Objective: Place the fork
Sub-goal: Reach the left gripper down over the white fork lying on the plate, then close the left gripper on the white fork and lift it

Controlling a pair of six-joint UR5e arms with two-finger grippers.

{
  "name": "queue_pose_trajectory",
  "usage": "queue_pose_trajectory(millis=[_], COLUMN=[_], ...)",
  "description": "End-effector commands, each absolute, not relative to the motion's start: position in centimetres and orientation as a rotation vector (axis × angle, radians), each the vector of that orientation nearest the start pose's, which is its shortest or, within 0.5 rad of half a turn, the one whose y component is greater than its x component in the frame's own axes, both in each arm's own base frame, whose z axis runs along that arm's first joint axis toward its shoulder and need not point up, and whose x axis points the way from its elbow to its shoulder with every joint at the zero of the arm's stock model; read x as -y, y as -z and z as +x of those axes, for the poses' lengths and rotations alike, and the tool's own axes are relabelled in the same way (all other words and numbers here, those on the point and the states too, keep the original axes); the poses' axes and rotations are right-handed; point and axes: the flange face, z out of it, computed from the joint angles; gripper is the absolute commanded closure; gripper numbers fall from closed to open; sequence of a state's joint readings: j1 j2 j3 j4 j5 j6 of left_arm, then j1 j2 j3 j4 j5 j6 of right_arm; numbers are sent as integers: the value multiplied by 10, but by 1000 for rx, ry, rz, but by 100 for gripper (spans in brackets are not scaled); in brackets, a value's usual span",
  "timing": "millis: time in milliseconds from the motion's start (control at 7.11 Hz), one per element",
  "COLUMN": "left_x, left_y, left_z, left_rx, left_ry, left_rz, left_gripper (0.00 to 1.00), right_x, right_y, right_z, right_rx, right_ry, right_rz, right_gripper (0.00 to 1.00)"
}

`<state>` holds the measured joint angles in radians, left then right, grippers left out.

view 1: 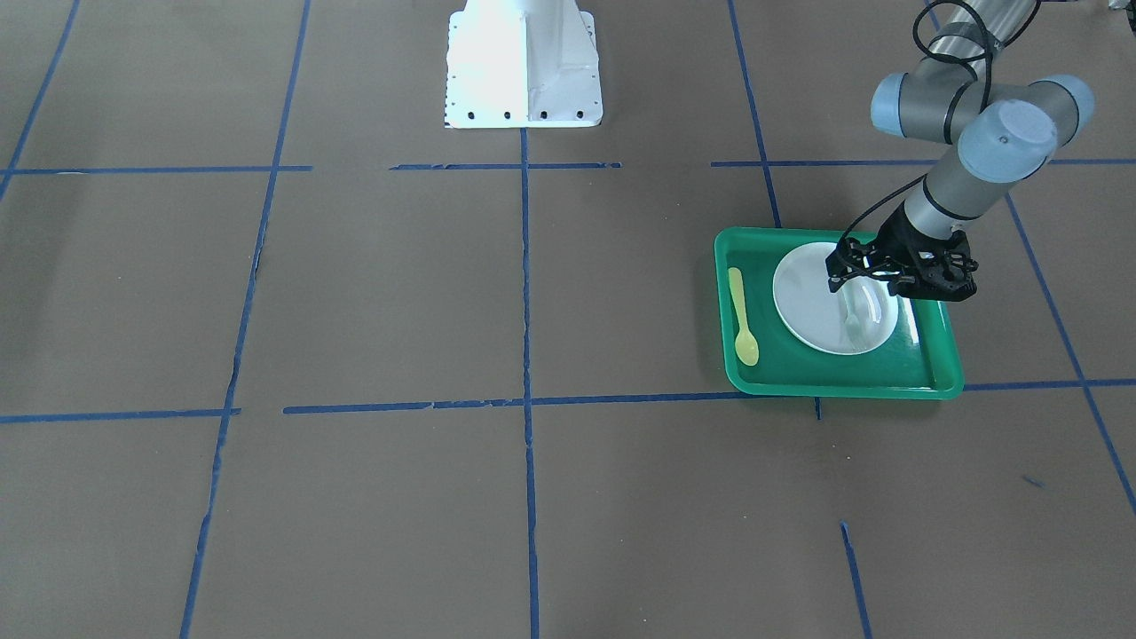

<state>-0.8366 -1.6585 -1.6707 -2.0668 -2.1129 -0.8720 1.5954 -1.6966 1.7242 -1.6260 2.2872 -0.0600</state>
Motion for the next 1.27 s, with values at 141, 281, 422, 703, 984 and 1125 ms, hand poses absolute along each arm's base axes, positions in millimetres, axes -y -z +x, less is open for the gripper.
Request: queue_pose_trajectory(millis=[141, 281, 422, 703, 984, 1125], left_x=[473, 474, 476, 476, 476, 475], left_y=[-518, -520, -521, -521, -521, -522], left_z=[321, 322, 323, 323, 323, 322], left_rx=[-836, -834, -833, -833, -833, -832], left_ry=[-59, -59, -58, -58, -58, -58], left_rz=[83, 81, 79, 79, 79, 78], left_gripper=[18, 23, 26, 43, 66, 75], right_x=[435, 435, 435, 435, 435, 435], right_y=[-651, -651, -651, -651, -651, -651], right_z=[79, 79, 79, 79, 79, 79], right_rx=[717, 717, 717, 717, 717, 717], right_ry=[24, 25, 24, 24, 25, 24], right_rz=[4, 4, 4, 4, 4, 4], right_gripper=[0, 0, 0, 0, 0, 0])
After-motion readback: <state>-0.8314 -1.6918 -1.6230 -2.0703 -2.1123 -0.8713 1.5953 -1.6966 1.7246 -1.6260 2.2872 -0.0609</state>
